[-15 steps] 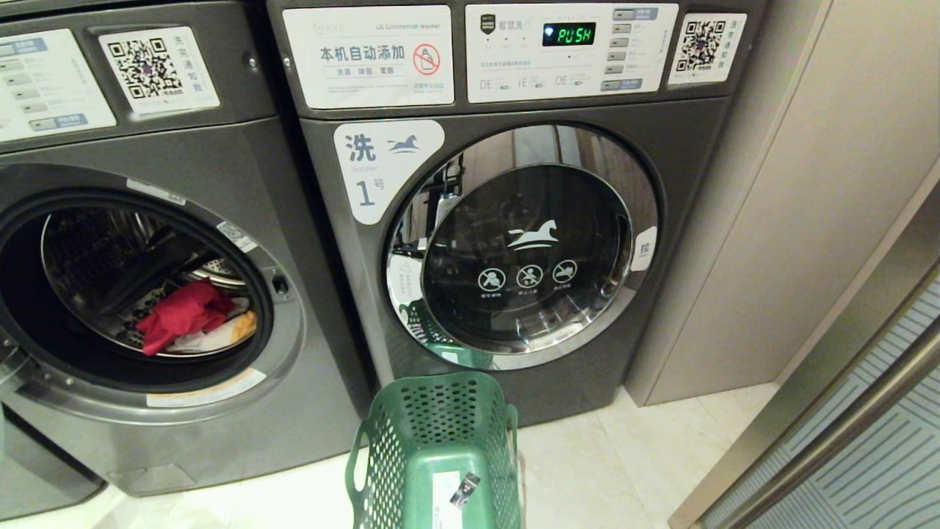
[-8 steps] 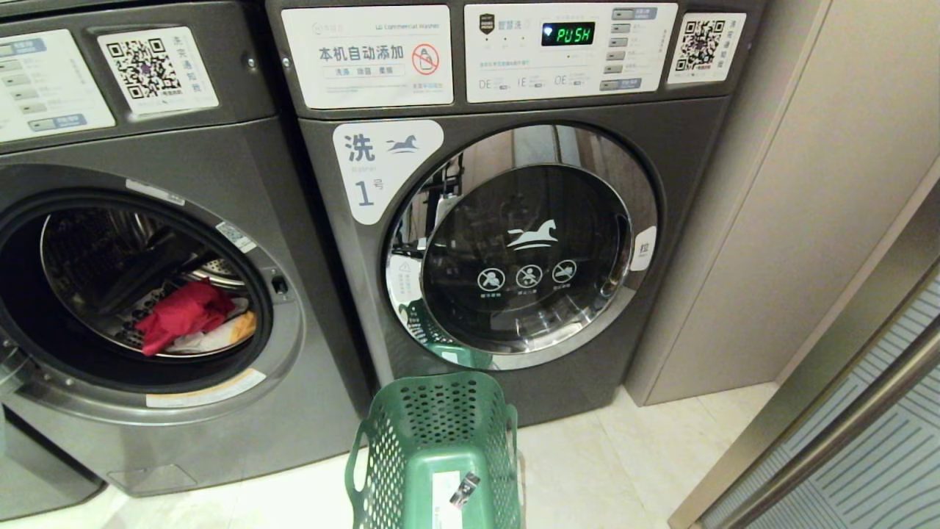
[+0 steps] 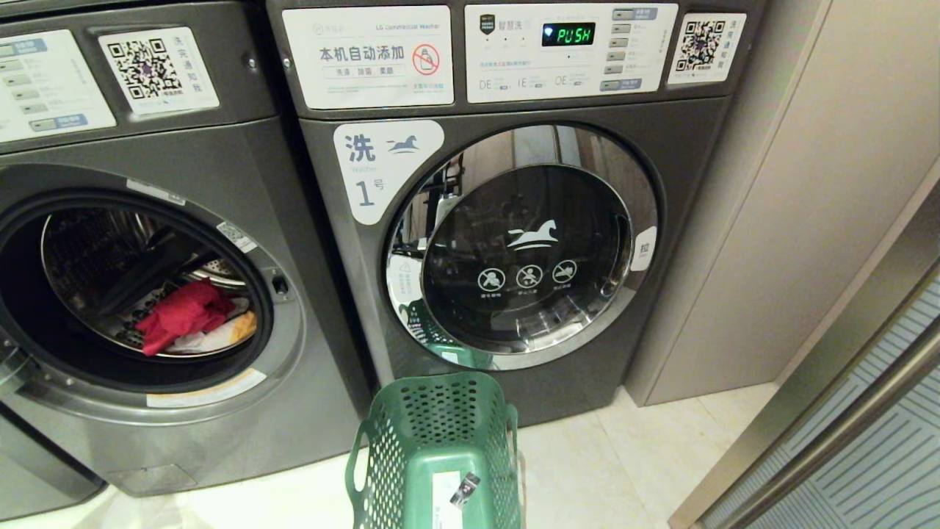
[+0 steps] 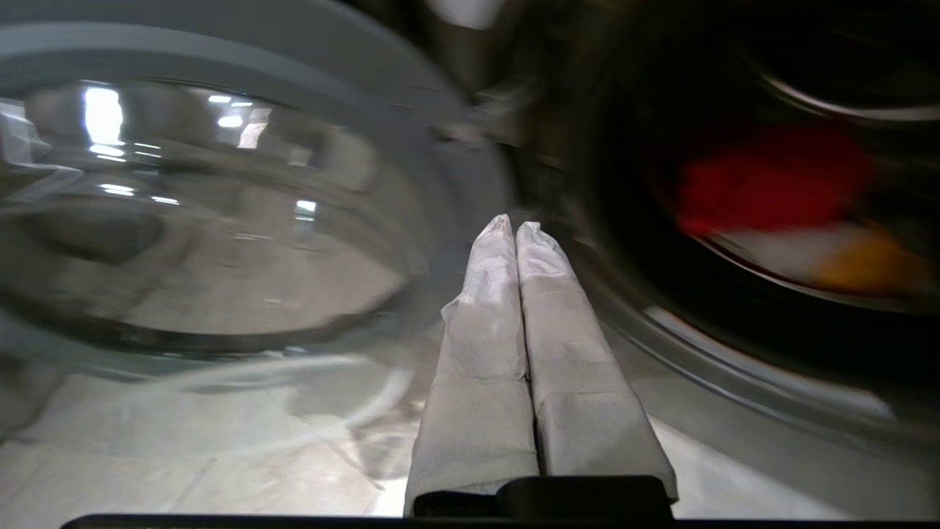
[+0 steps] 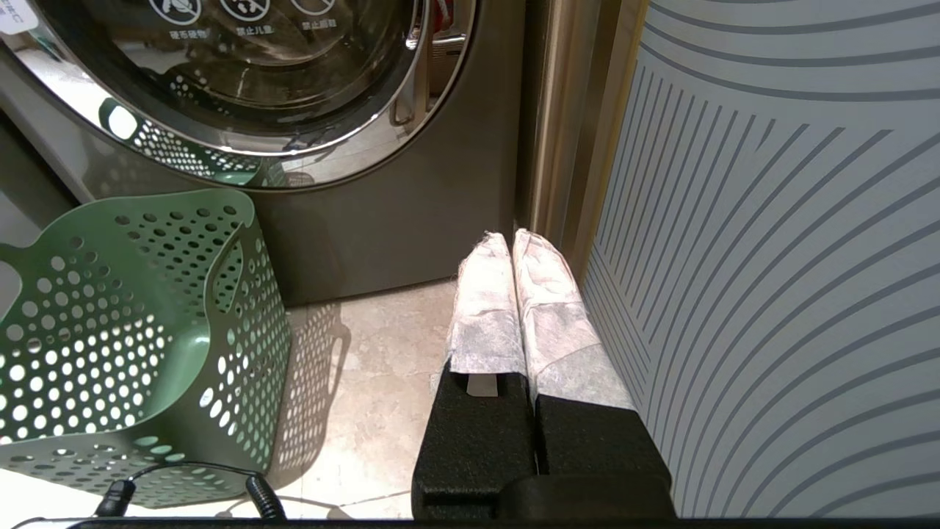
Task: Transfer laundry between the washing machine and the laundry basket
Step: Pick a cloth and place it into the basket
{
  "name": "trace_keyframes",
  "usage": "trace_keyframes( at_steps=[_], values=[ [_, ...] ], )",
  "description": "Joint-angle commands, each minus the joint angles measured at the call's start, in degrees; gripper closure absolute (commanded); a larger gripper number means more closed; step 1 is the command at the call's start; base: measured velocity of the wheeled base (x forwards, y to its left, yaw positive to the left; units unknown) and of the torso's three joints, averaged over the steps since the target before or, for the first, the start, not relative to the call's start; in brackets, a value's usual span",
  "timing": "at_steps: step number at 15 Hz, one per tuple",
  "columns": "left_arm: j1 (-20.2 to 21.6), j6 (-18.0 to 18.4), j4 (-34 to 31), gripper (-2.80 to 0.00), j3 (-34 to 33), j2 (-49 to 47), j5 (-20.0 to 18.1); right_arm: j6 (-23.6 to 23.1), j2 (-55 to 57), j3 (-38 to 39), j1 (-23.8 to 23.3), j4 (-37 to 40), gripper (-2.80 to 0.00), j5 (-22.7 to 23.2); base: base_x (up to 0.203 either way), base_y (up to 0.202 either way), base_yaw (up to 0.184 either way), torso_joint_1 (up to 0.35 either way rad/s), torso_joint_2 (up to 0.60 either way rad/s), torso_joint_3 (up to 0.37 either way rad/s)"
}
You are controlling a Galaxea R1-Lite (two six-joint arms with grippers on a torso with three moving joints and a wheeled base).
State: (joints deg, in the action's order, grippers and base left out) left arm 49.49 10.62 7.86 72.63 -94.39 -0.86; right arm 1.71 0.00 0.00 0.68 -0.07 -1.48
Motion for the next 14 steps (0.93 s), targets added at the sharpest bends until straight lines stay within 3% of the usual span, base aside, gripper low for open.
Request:
trace_keyframes(
  at_steps=[1, 5, 8, 10, 14],
  values=[
    [-9.07, -0.81, -0.03, 0.00, -11.24, 15.26, -0.51, 0.05, 0.09, 0.00, 0.02, -0.01, 0.00, -0.02, 0.000, 0.000, 0.000, 0.000, 0.00, 0.000],
    [-32.84, -2.82, -0.12, 0.00, -47.05, 43.71, -1.07, 0.00, 0.09, 0.00, 0.02, -0.01, 0.00, -0.02, 0.000, 0.000, 0.000, 0.000, 0.00, 0.000],
    [-41.27, -2.68, 0.02, 0.00, -66.05, 63.16, -0.82, -0.01, 0.09, 0.00, 0.02, -0.01, 0.00, -0.02, 0.000, 0.000, 0.000, 0.000, 0.00, 0.000],
    [-44.20, -2.38, -3.54, 0.00, -70.41, 75.69, -1.07, 0.04, 0.09, 0.00, 0.02, -0.01, 0.00, -0.02, 0.000, 0.000, 0.000, 0.000, 0.00, 0.000],
    [-48.55, -2.07, -6.86, 0.00, -72.20, 93.77, -1.17, 0.05, 0.09, 0.00, 0.02, -0.01, 0.00, -0.02, 0.000, 0.000, 0.000, 0.000, 0.00, 0.000]
  ],
)
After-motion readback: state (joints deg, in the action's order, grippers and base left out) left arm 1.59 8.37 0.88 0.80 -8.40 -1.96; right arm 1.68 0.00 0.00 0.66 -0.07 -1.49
